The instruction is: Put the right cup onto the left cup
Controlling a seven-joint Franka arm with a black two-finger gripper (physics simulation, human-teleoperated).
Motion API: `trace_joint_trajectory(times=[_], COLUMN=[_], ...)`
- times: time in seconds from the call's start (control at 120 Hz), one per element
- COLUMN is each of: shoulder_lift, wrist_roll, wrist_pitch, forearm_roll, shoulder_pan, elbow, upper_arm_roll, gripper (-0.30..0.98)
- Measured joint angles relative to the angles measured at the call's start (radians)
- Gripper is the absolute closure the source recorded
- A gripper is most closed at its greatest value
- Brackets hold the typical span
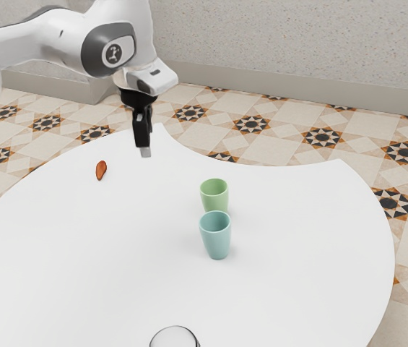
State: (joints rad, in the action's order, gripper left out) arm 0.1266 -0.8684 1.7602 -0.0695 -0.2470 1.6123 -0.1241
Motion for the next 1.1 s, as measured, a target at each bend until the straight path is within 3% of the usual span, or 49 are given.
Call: trace_joint_trajectory(times=[0.375,0.933,1.1], shoulder_lift=[0.005,0.216,0.245], wrist_roll=[0.041,0.097,0.109], wrist_pitch=[0.197,0.418,0.458], forearm_roll=[0.001,-0.029,-0.025], shoulder_pan=[-0.159,-0.204,-0.204], elbow=[0.241,0.221,0.221], upper_arm_roll=[0.0,0.001,0.001], gripper=[0.0,0.0,0.15])
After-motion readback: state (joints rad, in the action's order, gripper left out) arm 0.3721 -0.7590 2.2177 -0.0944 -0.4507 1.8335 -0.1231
